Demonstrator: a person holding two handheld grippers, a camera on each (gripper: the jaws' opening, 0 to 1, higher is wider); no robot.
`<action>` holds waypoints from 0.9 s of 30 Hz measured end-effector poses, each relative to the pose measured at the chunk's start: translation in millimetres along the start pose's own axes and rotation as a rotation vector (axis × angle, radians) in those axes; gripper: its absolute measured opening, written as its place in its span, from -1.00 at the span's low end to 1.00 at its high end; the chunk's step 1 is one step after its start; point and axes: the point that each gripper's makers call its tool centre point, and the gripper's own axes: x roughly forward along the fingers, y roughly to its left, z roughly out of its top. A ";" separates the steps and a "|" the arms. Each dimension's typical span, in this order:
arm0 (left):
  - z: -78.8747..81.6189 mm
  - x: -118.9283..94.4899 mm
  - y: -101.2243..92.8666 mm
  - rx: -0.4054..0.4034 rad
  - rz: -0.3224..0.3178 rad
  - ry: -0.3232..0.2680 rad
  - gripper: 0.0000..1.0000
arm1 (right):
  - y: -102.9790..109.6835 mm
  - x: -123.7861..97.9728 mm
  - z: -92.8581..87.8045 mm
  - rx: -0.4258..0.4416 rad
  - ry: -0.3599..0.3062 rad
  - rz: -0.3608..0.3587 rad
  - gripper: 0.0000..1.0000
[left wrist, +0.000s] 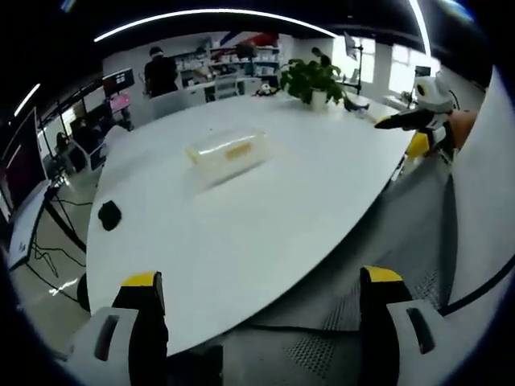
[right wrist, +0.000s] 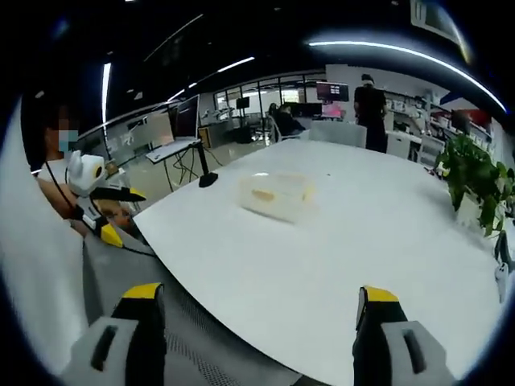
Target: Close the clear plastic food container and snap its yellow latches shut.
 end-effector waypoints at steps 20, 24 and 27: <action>1.9 -3.1 -7.2 0.007 -0.013 -0.018 0.98 | 12.9 1.4 -6.4 0.003 0.034 0.031 0.98; 2.9 -4.9 -8.4 0.010 -0.019 -0.026 0.98 | 16.6 1.1 -7.3 0.010 0.041 0.049 0.98; 3.7 -6.4 -8.6 0.015 -0.023 -0.030 0.98 | 19.8 1.3 -7.1 -0.004 0.038 0.060 0.98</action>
